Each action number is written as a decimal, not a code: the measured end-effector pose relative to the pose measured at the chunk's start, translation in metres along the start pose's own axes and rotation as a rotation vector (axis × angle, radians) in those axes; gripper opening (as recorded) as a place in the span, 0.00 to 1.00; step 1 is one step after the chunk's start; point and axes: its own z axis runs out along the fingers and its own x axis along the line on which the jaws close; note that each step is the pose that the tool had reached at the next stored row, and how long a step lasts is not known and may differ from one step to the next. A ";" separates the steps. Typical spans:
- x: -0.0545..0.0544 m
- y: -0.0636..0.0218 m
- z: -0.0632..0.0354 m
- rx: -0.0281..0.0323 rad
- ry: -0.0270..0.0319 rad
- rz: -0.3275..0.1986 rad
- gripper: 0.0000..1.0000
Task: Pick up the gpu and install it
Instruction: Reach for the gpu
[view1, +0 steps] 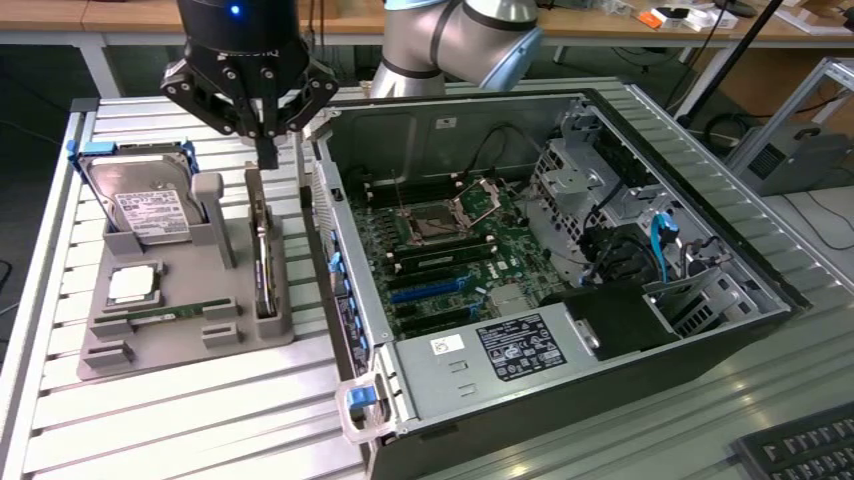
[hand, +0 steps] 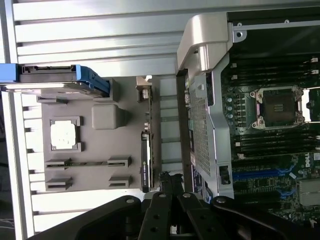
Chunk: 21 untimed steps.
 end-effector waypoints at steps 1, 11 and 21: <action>0.001 -0.0001 0.0000 0.0000 0.0000 0.000 0.11; 0.012 -0.0009 -0.0003 0.0000 0.0001 0.000 0.11; 0.023 -0.0017 -0.0004 0.0000 0.0000 0.000 0.11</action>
